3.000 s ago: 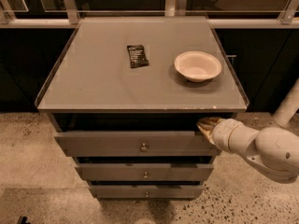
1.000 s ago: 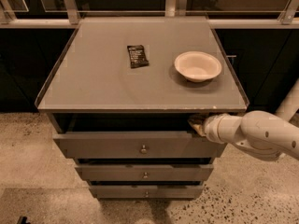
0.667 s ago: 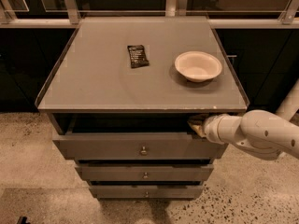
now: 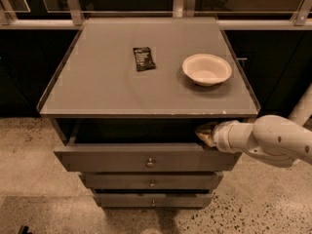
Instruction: Open top drawer
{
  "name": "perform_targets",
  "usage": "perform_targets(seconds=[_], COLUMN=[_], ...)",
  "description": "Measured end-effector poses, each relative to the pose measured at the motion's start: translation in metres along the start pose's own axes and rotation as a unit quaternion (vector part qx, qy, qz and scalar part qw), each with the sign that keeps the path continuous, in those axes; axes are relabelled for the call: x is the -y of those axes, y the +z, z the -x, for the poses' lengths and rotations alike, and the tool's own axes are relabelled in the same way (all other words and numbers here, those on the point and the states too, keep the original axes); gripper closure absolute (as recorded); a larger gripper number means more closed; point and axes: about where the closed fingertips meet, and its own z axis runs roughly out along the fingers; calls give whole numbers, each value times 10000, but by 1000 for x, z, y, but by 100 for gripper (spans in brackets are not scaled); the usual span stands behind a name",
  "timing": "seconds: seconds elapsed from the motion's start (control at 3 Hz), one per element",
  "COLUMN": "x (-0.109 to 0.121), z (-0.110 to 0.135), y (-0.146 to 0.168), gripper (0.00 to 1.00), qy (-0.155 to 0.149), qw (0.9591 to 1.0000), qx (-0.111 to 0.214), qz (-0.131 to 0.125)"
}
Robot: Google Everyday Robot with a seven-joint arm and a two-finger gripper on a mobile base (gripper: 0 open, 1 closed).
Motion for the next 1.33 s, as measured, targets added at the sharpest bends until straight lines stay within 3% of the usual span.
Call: perform_targets(seconds=[0.33,0.67,1.0,1.33], x=[0,-13,-12,-29], z=[0,-13,-12,-22], y=[0,-7,-8,-15], gripper=[100,100,100,100], qy=[0,103,103,251], qw=[10000,9994,9994,9964], qx=[0,-95,-95,-29], qz=[1,329,330,814])
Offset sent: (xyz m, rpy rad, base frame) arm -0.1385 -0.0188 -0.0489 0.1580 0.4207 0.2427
